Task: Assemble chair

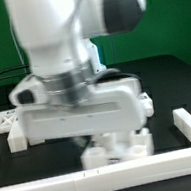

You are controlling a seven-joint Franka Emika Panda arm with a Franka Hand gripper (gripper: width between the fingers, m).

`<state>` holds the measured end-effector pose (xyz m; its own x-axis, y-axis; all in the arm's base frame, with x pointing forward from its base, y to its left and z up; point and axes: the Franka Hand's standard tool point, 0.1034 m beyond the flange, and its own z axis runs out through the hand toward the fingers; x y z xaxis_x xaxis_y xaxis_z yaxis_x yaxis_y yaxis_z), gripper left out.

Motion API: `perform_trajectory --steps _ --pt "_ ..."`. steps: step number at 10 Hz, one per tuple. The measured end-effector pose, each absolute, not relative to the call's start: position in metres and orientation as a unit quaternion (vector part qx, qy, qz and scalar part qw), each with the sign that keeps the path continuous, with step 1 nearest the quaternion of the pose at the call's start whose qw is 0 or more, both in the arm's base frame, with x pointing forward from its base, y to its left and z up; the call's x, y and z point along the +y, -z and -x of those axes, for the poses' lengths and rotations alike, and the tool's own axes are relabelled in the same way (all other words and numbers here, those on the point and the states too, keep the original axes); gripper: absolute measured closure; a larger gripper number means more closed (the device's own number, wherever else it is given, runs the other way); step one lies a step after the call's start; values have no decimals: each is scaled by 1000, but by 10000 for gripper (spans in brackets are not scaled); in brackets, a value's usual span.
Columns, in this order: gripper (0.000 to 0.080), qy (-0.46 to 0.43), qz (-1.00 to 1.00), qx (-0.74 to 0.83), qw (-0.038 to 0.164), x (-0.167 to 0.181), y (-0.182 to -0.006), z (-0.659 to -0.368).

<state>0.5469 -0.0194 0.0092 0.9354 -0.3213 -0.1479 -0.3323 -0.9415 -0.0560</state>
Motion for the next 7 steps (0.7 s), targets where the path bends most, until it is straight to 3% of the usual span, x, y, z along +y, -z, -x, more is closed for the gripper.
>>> perform_trajectory --steps 1,4,7 --pt "771 -95 985 140 45 -1 -9 -549" --pt "771 -88 984 145 46 -4 -9 -552" --pt "771 -44 997 58 32 24 -12 -571"
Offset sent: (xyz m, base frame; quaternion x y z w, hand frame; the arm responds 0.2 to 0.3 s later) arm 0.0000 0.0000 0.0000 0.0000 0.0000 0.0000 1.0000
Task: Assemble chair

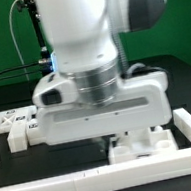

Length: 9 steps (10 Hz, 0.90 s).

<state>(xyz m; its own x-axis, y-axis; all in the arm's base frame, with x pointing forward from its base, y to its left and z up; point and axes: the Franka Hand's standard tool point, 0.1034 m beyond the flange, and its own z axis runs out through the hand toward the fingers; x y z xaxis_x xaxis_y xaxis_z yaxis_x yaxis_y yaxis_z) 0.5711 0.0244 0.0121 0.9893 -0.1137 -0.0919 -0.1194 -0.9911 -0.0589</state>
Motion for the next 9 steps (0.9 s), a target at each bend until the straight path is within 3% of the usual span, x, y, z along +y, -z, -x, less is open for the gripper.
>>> perform_trajectory --steps 2,9 --pt "771 -37 999 23 21 40 -13 -581" --pt "771 -53 998 17 21 41 -11 -584"
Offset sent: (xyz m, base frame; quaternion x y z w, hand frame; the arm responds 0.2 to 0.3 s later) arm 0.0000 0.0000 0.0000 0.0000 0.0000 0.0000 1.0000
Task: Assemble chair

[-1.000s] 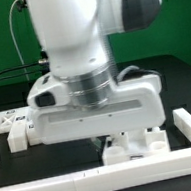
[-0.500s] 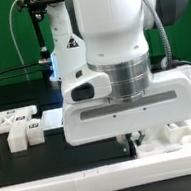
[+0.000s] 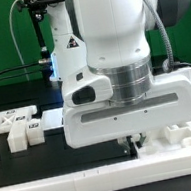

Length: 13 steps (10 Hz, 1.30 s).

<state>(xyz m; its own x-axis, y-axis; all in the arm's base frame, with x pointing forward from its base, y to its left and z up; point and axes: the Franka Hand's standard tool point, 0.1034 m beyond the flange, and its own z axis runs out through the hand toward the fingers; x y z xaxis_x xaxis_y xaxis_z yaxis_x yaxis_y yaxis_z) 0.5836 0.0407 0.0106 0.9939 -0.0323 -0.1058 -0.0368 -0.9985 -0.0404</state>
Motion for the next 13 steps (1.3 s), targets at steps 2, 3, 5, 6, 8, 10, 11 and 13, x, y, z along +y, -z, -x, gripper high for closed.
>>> perform_trajectory --steps 2,3,5,6,8,10,11,13 --pt "771 -51 999 11 17 40 -10 -584" --pt "697 -51 998 12 18 40 -10 -584" --pt "560 -53 998 12 20 41 -17 -584" --pt "378 -56 998 14 23 40 -28 -584" --pt "247 -70 997 14 28 41 -51 -577" --pt "156 -68 997 39 26 44 -57 -570" --pt "156 -69 997 35 27 45 -56 -569" --pt "150 -68 997 38 27 44 -53 -566"
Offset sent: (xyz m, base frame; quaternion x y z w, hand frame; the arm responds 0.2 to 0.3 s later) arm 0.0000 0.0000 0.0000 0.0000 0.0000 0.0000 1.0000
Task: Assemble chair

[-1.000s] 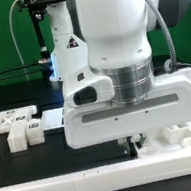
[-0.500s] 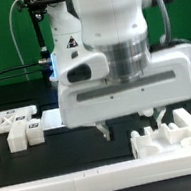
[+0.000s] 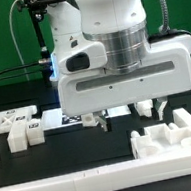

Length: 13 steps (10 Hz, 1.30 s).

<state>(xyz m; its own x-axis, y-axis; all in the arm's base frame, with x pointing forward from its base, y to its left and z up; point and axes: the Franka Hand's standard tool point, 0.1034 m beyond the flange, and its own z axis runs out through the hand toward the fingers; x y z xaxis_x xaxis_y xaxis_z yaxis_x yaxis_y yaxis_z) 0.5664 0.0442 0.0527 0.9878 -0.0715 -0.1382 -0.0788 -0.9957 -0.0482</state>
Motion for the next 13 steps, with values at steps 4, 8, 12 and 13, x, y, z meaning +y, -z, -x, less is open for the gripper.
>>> perform_trajectory --steps 4,8,12,13 --pt "150 -91 994 51 27 29 -64 -527" --pt "150 -91 994 49 27 31 -60 -529" --pt "150 -103 994 37 23 45 -64 -502" --pt "150 -100 995 21 17 55 -65 -495"
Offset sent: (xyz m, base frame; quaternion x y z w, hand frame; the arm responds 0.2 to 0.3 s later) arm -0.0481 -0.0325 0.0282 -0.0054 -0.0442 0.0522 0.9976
